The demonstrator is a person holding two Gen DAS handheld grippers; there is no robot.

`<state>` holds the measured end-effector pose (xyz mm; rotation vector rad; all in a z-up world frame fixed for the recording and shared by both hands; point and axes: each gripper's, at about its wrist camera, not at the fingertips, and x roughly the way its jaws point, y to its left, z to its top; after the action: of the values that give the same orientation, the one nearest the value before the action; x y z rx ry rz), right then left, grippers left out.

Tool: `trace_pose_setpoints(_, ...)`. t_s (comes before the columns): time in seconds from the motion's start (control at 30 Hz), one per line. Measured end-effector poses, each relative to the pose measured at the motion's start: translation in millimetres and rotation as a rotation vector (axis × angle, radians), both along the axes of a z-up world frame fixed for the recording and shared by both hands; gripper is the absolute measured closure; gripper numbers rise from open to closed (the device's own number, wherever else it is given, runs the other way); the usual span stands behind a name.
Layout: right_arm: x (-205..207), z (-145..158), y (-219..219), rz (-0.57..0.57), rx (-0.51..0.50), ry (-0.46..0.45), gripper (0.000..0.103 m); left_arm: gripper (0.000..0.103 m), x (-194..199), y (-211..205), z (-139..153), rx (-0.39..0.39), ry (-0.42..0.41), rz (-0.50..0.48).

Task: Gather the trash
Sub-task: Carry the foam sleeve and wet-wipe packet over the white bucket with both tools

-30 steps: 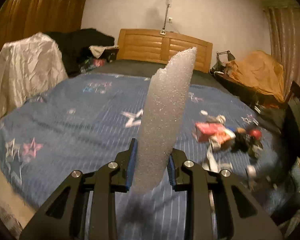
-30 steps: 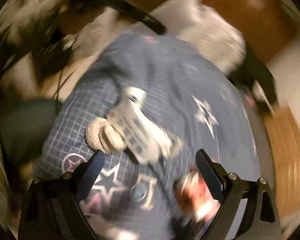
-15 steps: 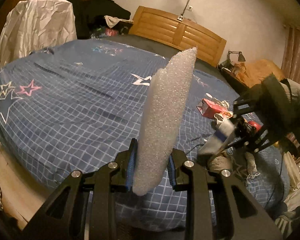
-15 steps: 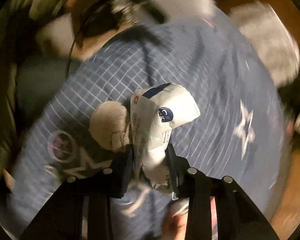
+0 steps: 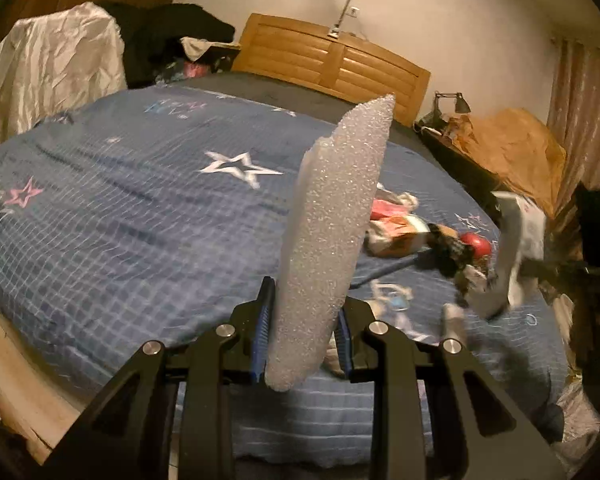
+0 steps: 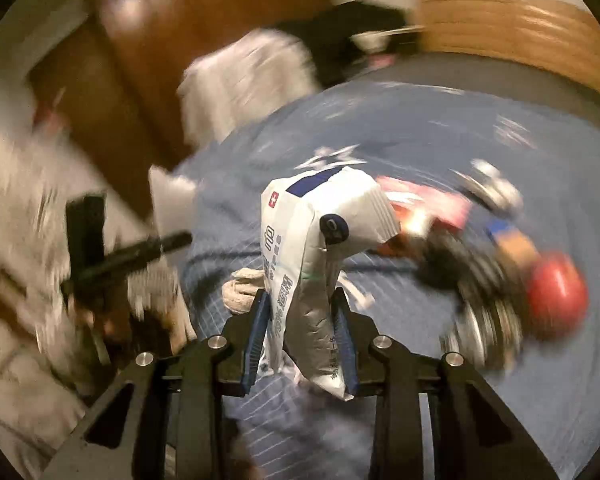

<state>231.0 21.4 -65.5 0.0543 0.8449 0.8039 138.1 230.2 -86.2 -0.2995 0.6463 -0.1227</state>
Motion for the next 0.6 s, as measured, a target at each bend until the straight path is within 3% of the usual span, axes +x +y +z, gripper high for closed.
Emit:
trace_pose_setpoints(0.13, -43, -12, -25, -0.188, -0.018, -0.047, 0.070, 0.077, 3, -47, 14, 0.032, -0.007, -0.018)
trace_pose_setpoints(0.3, -75, -19, -41, -0.325, -0.071, -0.128, 0.070, 0.077, 8, -116, 28, 0.098, -0.006, -0.031)
trace_pose_setpoints(0.6, -126, 30, -135, -0.540, -0.076, -0.294, 0.070, 0.077, 17, -240, 72, 0.204, -0.102, -0.133)
